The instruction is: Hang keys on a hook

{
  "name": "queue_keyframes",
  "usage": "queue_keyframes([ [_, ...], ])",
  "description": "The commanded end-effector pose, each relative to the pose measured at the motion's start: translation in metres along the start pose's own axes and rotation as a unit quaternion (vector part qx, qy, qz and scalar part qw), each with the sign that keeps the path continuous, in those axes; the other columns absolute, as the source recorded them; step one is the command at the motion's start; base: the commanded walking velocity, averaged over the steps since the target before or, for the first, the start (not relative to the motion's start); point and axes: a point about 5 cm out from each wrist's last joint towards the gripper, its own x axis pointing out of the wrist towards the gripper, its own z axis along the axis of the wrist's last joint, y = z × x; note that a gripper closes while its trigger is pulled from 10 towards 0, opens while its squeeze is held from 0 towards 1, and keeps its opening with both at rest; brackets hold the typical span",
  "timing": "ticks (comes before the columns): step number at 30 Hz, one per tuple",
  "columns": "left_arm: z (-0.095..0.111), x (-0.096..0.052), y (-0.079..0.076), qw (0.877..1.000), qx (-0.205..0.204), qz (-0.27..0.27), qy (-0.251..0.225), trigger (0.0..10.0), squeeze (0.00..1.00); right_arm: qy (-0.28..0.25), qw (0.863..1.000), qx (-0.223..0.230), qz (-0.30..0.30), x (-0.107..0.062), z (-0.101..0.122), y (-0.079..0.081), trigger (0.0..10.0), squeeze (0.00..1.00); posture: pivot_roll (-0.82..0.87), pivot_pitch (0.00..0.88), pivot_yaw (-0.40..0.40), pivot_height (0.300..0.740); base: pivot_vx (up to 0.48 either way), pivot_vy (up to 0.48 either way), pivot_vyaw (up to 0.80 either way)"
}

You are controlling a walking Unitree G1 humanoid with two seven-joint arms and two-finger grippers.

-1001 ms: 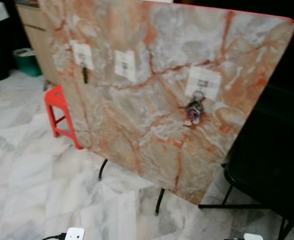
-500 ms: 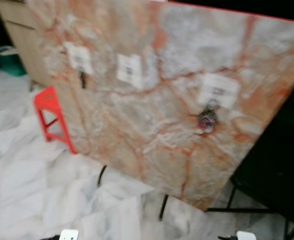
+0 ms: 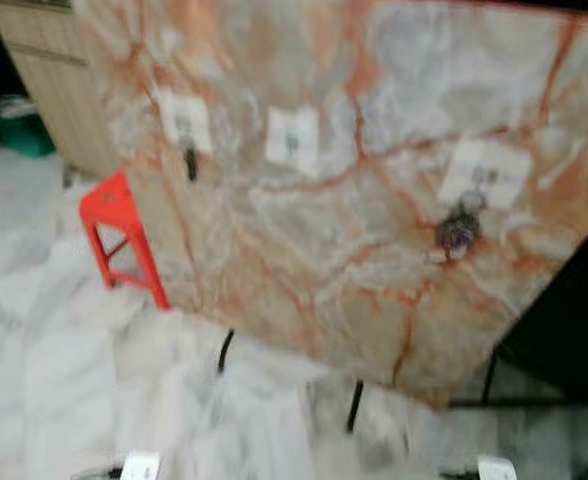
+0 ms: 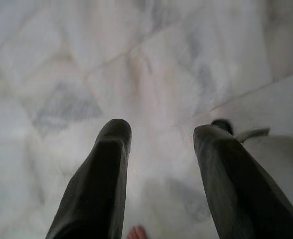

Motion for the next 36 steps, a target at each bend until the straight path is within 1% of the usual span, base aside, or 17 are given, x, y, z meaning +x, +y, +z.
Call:
queue_keyframes([
  [1, -0.005, -0.0009, -0.0019, 1.0, -0.01, -0.002, 0.009, 10.0, 0.0, 0.001, 1.0, 0.0, -0.004, 0.0, 0.0013, -0.0027, 10.0, 0.0, 0.08, 0.0, -0.02, 0.74, 0.0, 0.0, -0.8],
  [5, -0.0044, -0.0008, -0.0018, 1.0, -0.011, -0.002, 0.008, 10.0, 0.0, 0.0, 1.0, 0.0, -0.002, 0.0001, 0.0019, -0.0017, 10.0, 0.0, 0.08, 0.0, -0.02, 0.74, 0.0, 0.209, -0.8],
  [36, -0.0029, -0.0005, -0.0005, 1.0, -0.009, -0.004, 0.006, 10.0, 0.0, -0.005, 1.0, 0.007, 0.002, 0.0002, 0.0032, 0.0007, 10.0, 0.0, 0.07, 0.0, -0.01, 0.74, 0.0, 0.308, 0.0],
])
